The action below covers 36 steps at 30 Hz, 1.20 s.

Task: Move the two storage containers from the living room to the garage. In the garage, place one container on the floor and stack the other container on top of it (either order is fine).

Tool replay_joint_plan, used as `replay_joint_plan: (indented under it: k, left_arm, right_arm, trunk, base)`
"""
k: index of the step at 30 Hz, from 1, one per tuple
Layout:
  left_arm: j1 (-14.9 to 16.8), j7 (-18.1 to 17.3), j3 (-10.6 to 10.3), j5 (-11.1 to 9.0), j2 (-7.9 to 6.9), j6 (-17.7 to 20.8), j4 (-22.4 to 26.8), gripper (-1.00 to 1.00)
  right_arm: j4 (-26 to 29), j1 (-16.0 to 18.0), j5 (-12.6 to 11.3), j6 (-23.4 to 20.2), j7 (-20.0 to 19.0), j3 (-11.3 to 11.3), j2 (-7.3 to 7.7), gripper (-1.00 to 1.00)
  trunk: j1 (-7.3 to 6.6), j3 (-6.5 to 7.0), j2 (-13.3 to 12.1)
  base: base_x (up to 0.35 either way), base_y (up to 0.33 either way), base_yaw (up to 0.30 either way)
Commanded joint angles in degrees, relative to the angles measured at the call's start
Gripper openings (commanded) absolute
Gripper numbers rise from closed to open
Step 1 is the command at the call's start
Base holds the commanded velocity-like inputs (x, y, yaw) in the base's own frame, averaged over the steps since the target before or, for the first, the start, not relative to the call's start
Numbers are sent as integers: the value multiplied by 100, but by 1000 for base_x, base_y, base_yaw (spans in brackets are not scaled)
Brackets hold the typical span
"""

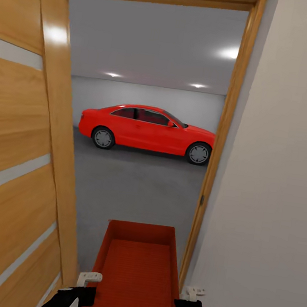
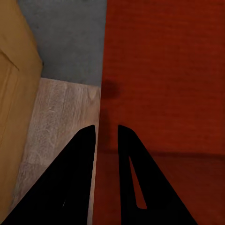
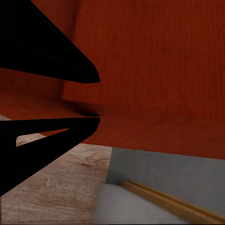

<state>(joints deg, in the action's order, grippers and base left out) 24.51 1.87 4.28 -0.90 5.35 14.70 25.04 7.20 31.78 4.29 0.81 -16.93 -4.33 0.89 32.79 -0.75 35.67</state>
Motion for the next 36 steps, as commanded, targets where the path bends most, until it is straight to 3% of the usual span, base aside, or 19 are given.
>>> replay_joint_plan:
  k: [1,7,30,36]
  left_arm:
    - [1,156,11,120,-122,-222,28,-100]
    - [1,156,11,117,-122,-222,28,-100]
    - [1,156,11,119,-122,-222,28,-100]
    - [1,156,10,117,-129,-214,28,-100]
  right_arm:
    - [-26,3,66,16,-30,160,-1,-100]
    - [-26,3,66,16,-30,160,-1,-100]
    - [-26,3,67,20,-30,160,-1,-100]
    - [-26,3,70,16,-29,160,-1,-100]
  trunk:
    - [2,-4,8]
    - [2,11,8]
    - [2,13,8]
    - [2,13,8]
  base:
    - [0,0,-261]
    - [0,0,-177]
    - [0,1,-4]
    - [32,197,0]
